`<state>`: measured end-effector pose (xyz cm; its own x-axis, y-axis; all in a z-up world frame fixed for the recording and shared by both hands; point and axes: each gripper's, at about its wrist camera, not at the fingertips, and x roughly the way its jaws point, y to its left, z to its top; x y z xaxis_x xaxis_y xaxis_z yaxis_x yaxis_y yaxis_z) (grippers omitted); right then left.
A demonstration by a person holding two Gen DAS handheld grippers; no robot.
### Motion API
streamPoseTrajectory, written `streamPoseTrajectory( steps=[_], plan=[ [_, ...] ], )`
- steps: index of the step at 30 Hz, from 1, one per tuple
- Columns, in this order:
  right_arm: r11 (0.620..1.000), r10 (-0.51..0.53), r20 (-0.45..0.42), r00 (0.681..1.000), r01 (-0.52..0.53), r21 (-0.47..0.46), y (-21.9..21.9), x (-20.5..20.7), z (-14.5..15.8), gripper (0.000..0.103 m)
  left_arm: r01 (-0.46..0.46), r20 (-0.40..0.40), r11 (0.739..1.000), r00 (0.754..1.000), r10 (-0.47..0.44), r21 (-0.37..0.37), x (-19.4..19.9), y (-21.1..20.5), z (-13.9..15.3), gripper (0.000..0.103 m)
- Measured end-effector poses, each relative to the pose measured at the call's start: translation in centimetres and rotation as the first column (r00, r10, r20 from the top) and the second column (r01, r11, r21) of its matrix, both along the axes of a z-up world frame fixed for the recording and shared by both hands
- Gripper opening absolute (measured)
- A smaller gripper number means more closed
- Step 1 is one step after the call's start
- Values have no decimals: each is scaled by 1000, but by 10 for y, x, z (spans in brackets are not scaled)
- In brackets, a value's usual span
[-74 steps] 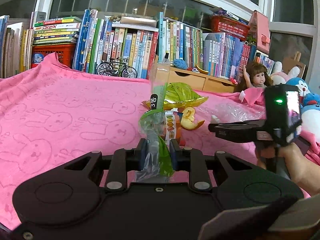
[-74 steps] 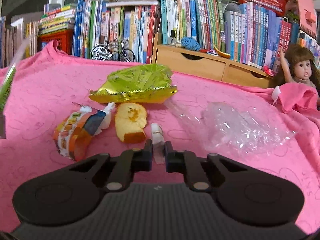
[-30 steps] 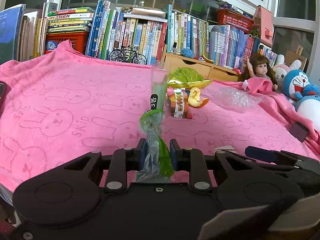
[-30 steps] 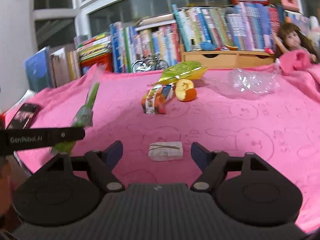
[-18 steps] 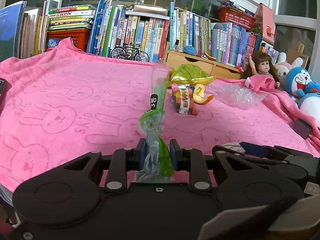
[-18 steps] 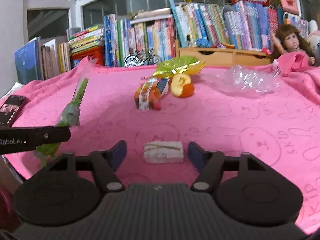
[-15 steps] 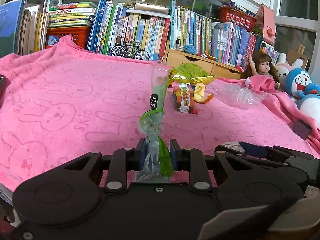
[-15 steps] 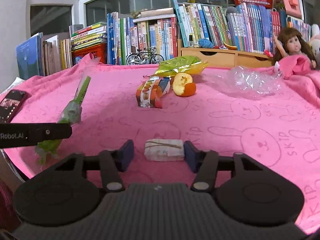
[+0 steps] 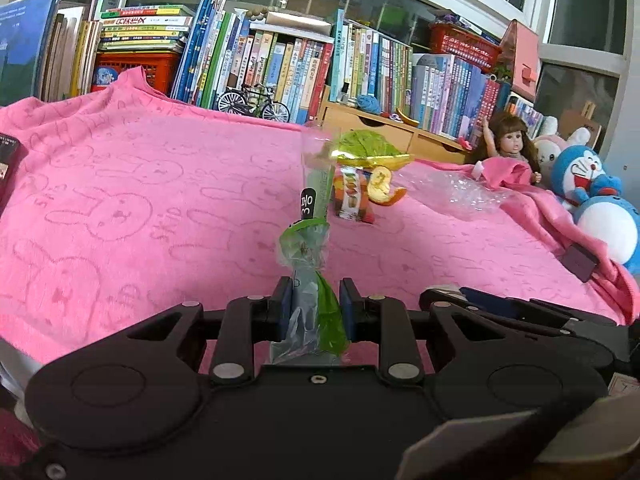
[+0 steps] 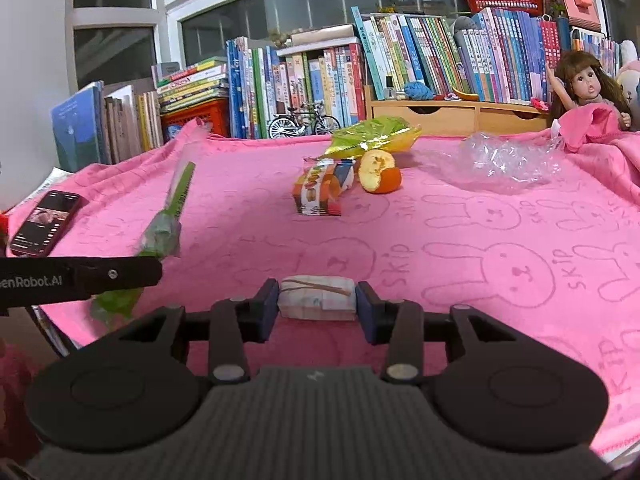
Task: Collect trash
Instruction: 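Carry the candy stick and white packet down into the bin and open both tools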
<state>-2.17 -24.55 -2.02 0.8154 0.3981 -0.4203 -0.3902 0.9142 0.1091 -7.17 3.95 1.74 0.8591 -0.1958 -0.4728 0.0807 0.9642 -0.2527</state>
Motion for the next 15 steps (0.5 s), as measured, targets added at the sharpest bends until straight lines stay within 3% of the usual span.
streamPoseTrajectory(
  steps=[8, 15],
  plan=[
    [1000, 28, 10, 1000, -28, 7, -6, -39, 2, 47, 11, -34, 999, 999, -12, -34, -34, 0, 1, 24],
    [999, 41, -2, 999, -41, -11, -10, -72, -6, 47, 45, -87, 999, 995, -47, -19, -65, -5, -6, 24]
  ],
)
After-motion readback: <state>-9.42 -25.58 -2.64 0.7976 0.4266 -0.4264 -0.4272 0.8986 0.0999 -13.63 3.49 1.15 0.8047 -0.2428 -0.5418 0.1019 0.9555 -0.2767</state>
